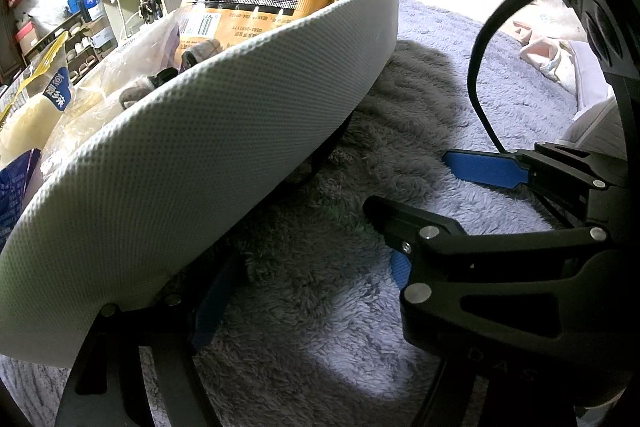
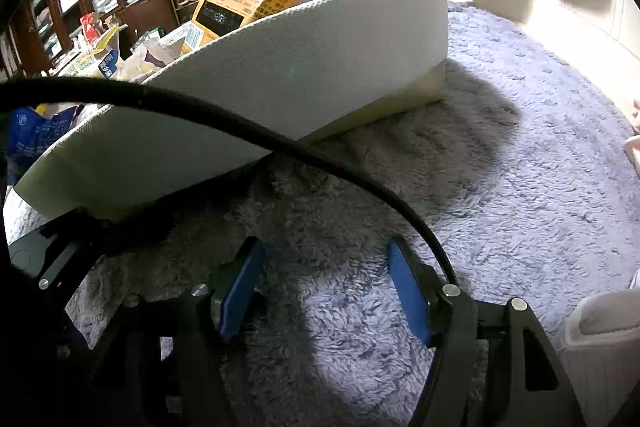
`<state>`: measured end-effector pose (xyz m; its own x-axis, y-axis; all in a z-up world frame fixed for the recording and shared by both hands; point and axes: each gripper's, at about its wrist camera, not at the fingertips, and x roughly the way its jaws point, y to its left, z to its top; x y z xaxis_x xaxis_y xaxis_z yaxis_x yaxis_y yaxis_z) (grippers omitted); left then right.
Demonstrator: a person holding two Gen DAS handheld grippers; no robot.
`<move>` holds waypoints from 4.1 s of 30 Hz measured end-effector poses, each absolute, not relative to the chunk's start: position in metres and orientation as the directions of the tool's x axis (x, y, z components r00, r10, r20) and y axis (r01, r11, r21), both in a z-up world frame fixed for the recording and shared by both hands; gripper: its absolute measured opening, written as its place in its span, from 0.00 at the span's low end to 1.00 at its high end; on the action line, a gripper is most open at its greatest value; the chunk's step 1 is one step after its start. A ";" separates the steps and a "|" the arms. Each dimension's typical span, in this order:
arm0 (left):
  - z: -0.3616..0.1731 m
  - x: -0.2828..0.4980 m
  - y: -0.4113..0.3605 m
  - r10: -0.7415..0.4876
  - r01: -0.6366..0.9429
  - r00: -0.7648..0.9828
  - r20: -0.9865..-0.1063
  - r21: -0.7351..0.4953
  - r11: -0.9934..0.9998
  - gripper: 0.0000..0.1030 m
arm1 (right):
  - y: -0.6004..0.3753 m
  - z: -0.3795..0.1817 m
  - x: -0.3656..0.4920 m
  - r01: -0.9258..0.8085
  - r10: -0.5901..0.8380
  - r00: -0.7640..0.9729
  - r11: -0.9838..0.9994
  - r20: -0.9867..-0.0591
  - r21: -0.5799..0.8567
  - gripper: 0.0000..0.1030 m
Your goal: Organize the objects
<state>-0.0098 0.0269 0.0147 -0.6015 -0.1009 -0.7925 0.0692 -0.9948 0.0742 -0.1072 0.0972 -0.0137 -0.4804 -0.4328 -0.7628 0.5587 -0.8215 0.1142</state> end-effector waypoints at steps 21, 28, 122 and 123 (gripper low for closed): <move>0.014 -0.010 0.028 -0.101 0.069 -0.602 -0.792 0.074 -0.995 0.75 | 0.093 -0.014 -0.112 0.559 -0.433 -0.474 -0.821 -0.766 0.118 0.66; 0.014 -0.010 0.028 -0.101 0.070 -0.602 -0.792 0.074 -0.995 0.75 | 0.093 -0.014 -0.111 0.558 -0.433 -0.474 -0.821 -0.767 0.119 0.66; 0.008 0.030 0.017 0.076 -0.114 -0.559 -0.825 -0.014 -0.993 1.00 | 0.064 -0.015 -0.075 0.624 -0.413 -0.444 -0.780 -0.795 0.056 0.95; 0.008 0.030 0.018 0.075 -0.115 -0.560 -0.825 -0.012 -0.993 1.00 | 0.064 -0.015 -0.075 0.624 -0.412 -0.444 -0.780 -0.795 0.055 0.95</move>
<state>0.0301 0.0179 0.0079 -0.5598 0.0748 -0.8252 -0.1146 -0.9933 -0.0122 -0.0746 0.0642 -0.0155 -0.4445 -0.4121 -0.7954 0.6240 -0.7795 0.0552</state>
